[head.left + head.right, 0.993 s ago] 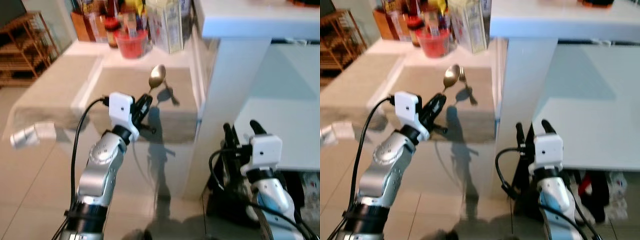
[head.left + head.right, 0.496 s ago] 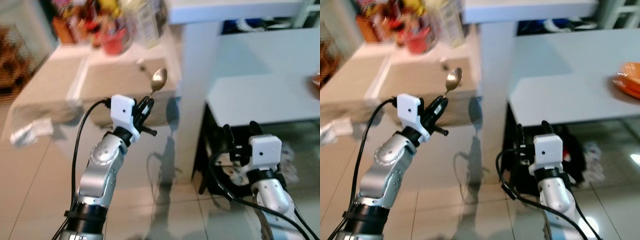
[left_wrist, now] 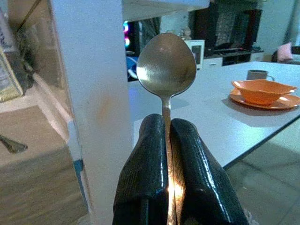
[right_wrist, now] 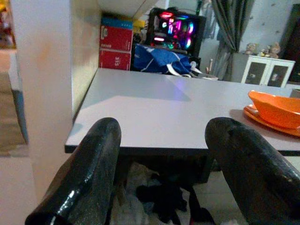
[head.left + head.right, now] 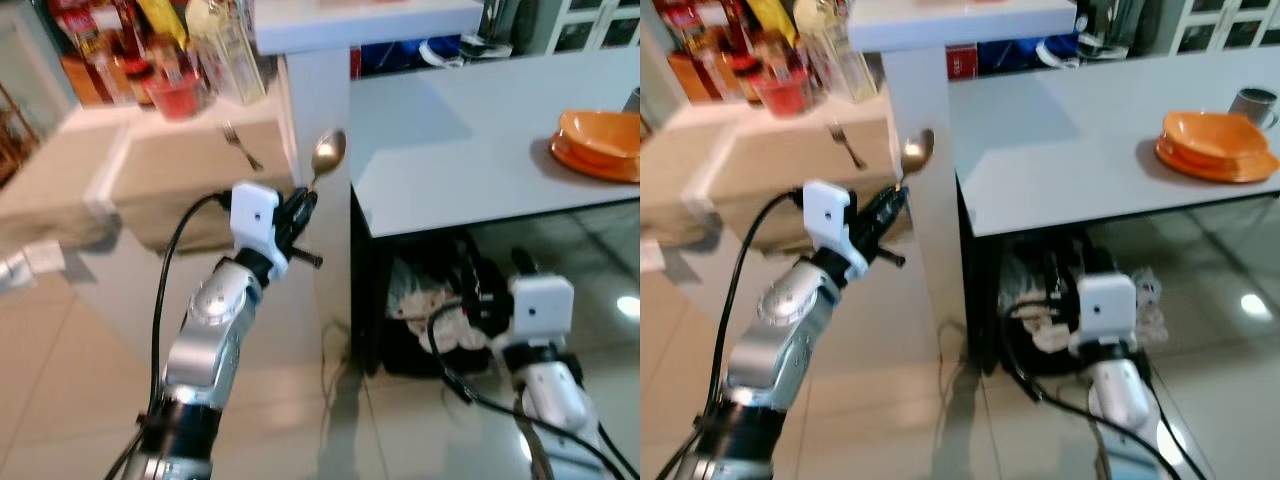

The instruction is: Setting the table

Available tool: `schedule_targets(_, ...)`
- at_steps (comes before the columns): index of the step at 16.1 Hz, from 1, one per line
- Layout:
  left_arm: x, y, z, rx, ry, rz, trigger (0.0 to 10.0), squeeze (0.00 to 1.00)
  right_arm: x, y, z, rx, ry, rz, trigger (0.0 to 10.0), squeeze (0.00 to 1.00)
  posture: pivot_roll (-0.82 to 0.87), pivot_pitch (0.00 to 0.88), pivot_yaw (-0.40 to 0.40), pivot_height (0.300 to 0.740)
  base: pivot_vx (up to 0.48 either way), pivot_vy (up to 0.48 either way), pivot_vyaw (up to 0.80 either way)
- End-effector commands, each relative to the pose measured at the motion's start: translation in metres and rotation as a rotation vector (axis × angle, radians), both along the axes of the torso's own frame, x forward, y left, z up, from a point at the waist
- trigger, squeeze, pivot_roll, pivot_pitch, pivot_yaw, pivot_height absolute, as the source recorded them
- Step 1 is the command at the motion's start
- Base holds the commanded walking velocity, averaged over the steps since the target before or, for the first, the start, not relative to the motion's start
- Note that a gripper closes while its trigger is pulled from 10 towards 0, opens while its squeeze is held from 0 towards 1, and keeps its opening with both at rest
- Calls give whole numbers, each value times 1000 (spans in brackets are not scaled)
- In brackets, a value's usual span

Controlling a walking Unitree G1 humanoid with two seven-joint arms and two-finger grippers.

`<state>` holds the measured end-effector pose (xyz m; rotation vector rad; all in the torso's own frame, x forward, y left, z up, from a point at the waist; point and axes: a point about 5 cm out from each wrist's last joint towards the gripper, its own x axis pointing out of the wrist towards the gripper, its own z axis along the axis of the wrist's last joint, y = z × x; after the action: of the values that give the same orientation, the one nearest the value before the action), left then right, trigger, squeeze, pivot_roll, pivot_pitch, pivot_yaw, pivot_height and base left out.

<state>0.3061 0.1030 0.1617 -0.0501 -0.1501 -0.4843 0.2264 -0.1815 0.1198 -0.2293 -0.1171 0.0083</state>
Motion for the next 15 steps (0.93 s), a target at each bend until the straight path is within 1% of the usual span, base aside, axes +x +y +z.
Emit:
schedule_targets(1,2,9,-4,18,20,56,0,0,1,7,5,15,-23,23,10000,0,-108,12,67,740,360,-311,0)
schedule_targets(3,7,14,-9,32,47,112,0,0,1,8,7,19,-27,30,10000,0,-110,14,67,740,403,-255,0)
schedule_targets(4,7,14,-10,30,50,118,0,0,1,9,7,10,-26,36,10000,0,-110,13,66,740,405,-251,0)
schedule_targets(6,6,12,-10,27,49,111,0,0,2,9,7,-6,-27,38,10000,0,-110,13,66,740,405,-251,638)
schedule_targets(8,5,10,-10,37,40,98,0,0,2,9,7,7,-25,31,10000,0,-111,12,67,740,405,-251,413)
schedule_targets(9,5,9,-9,40,37,94,0,0,1,8,6,11,-26,27,10000,0,-112,13,69,740,409,-247,0)
schedule_targets(11,1,0,-1,18,-22,25,0,0,1,8,4,11,-20,21,10000,0,-114,12,74,740,405,-255,0)
schedule_targets(12,-2,-3,1,0,-29,-1,0,0,1,8,4,11,-19,20,10000,0,-115,11,74,740,371,-300,0)
schedule_targets(13,-3,-6,1,3,-35,-20,0,0,1,8,4,10,-18,21,10000,0,-116,9,74,740,311,-360,0)
schedule_targets(15,-2,-5,0,1,-31,-8,0,0,1,7,3,11,-15,21,10000,0,-115,7,72,740,0,0,0)
